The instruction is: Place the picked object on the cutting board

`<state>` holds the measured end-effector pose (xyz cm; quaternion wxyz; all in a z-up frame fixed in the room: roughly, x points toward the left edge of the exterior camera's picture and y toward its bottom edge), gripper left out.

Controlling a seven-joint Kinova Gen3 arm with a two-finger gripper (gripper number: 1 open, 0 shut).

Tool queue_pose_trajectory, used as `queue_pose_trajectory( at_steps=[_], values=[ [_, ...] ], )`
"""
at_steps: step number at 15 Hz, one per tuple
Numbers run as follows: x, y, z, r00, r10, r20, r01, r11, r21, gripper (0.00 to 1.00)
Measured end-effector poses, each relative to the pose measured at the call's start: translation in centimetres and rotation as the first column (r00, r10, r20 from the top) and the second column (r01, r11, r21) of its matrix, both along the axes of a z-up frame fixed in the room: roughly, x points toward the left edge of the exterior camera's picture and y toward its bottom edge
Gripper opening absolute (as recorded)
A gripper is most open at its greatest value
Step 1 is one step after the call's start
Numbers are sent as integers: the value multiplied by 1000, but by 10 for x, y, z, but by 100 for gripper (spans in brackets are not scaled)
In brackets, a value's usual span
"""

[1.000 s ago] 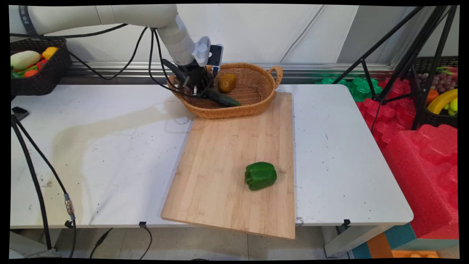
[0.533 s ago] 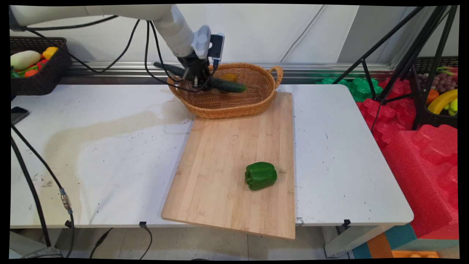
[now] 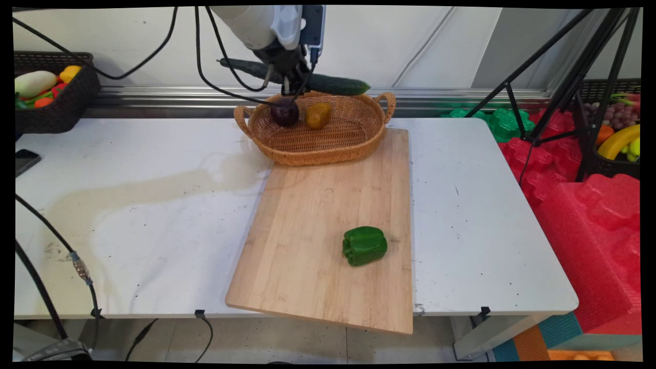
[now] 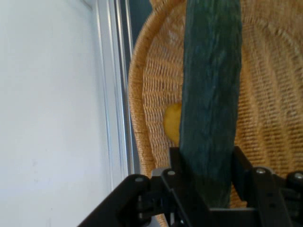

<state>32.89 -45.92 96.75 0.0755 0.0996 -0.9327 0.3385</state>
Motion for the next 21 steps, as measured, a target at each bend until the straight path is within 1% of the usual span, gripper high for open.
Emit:
queue_pose_trajectory(
  at_steps=[1, 3, 4, 5, 7, 8, 9, 10, 12, 14, 16, 17, 18, 20, 21],
  values=[
    [-8, 12, 9, 999, 18, -45, -18, 1000, -4, 0],
    [-17, 26, 14, 994, 42, -102, -42, 999, 4, 0],
    [-24, 35, 17, 988, 59, -140, -58, 998, 14, 0],
    [-31, 45, 18, 979, 80, -189, -76, 997, 29, 0],
    [-47, 65, 24, 951, 118, -286, -105, 993, 59, 0],
    [-52, 71, 25, 941, 131, -312, -115, 991, 68, 0],
    [-58, 81, 27, 924, 155, -349, -134, 988, 81, 0],
    [-62, 89, 26, 904, 192, -382, -166, 981, 101, 0],
    [-66, 100, 20, 863, 267, -430, -225, 963, 146, 0],
    [-70, 107, 10, 815, 340, -468, -281, 940, 193, 0],
    [-73, 110, 1, 776, 395, -491, -321, 919, 231, 0],
    [-74, 111, -6, 752, 427, -502, -343, 904, 255, 0],
    [-76, 111, -12, 734, 450, -508, -357, 893, 275, 0],
    [-79, 108, -23, 708, 484, -514, -377, 875, 305, 0],
    [-80, 105, -31, 693, 506, -514, -389, 862, 324, 0]
  ],
)
